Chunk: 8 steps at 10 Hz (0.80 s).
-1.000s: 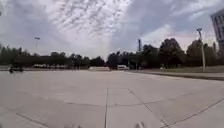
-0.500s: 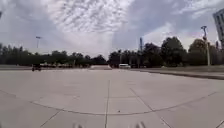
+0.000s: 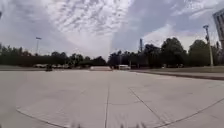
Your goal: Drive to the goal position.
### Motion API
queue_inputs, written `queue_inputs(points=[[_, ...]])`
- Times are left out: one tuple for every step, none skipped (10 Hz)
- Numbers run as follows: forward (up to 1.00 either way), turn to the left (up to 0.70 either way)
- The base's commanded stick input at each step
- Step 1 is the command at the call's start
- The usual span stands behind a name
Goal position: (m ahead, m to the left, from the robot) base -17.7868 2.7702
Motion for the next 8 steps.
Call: queue_inputs(points=[[0.70,0.00],[0.70,0.00],[0.70,0.00],[0.70,0.00],[0.70,0.00],[0.70,0.00],[0.70,0.00],[0.70,0.00]])
